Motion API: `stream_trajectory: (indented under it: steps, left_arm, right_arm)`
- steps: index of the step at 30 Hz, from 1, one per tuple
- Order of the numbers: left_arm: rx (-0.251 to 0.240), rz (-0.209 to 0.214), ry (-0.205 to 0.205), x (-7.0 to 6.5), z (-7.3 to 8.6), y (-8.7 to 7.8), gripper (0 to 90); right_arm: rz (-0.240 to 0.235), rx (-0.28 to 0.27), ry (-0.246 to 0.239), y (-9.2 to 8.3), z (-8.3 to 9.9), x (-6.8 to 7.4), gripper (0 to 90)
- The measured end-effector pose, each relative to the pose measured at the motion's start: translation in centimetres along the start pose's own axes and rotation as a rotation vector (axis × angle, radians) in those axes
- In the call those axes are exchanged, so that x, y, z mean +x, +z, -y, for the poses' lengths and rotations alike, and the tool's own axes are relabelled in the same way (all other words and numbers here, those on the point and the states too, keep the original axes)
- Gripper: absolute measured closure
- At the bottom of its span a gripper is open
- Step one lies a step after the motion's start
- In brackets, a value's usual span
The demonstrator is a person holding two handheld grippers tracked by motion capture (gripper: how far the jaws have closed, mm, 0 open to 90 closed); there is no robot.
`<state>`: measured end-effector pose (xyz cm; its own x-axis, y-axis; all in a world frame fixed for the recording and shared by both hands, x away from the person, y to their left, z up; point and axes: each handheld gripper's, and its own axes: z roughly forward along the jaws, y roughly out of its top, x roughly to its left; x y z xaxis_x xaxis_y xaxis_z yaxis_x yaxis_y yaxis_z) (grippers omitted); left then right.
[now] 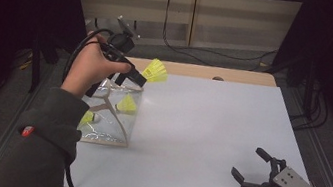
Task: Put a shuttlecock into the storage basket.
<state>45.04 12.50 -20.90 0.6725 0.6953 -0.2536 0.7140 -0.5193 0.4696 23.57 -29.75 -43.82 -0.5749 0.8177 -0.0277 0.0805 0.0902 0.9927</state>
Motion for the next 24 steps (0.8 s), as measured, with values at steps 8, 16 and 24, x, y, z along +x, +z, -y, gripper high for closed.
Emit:
stream_trajectory:
  steps: [8, 16, 24]
  left_arm:
    - [-0.006, -0.023, -0.008, 0.2, 0.1, -0.6, 64.5]
    - [-0.020, -0.036, -0.020, 0.9, 0.5, -1.2, 64.5]
    - [-0.026, -0.054, -0.042, 1.7, 1.1, -1.8, 64.5]
  right_arm:
    - [0.001, 0.001, 0.002, 0.0, 0.0, 0.0, 2.0]
    - [0.000, -0.001, -0.001, 0.0, 0.0, 0.0, 2.0]
    - [0.002, 0.002, -0.001, 0.0, 0.0, 0.0, 2.0]
